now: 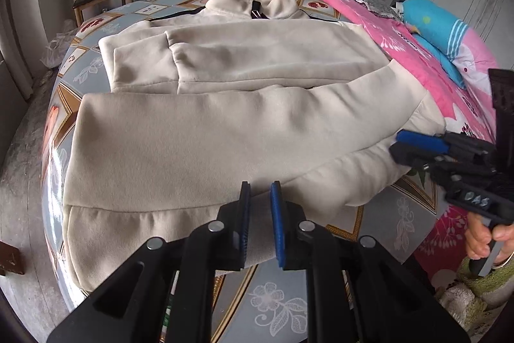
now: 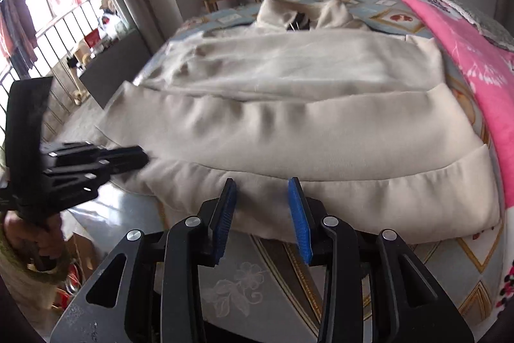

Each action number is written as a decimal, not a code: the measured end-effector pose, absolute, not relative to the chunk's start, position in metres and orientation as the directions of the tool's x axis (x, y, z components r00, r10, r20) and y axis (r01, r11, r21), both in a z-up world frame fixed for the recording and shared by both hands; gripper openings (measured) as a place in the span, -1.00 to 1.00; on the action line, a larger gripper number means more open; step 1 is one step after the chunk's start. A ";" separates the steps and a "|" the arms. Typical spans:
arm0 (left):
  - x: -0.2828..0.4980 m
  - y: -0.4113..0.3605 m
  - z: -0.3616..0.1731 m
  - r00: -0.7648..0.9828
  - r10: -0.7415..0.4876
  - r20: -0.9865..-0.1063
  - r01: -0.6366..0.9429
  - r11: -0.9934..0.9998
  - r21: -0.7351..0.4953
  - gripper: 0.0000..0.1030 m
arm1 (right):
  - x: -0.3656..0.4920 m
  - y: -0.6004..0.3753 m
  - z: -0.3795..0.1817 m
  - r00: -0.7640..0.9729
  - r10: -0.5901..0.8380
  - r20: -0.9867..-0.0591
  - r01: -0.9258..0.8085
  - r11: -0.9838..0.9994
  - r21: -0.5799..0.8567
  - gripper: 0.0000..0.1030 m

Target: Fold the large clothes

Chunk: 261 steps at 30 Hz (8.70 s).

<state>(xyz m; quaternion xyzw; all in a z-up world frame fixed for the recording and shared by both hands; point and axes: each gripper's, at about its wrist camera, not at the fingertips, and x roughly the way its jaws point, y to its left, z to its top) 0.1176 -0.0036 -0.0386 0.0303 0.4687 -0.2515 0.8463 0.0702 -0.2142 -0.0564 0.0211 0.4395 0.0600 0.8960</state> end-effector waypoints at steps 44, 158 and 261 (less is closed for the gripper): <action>0.107 0.088 -0.030 0.539 -0.273 -0.797 0.176 0.962 -0.210 -0.75 | 0.101 -0.090 -0.064 0.556 0.329 -0.764 -0.381 0.917 0.117 -0.43; 0.402 -0.110 -0.011 0.332 -0.207 -0.920 0.504 0.864 -0.012 -0.09 | 0.355 -0.313 -0.028 0.244 0.013 -0.970 -0.184 0.982 -0.033 -0.60; 0.417 -0.100 -0.033 0.369 -0.264 -0.891 0.550 0.835 -0.020 -0.66 | 0.380 -0.332 0.037 0.514 0.382 -0.768 -0.105 0.916 0.386 -0.28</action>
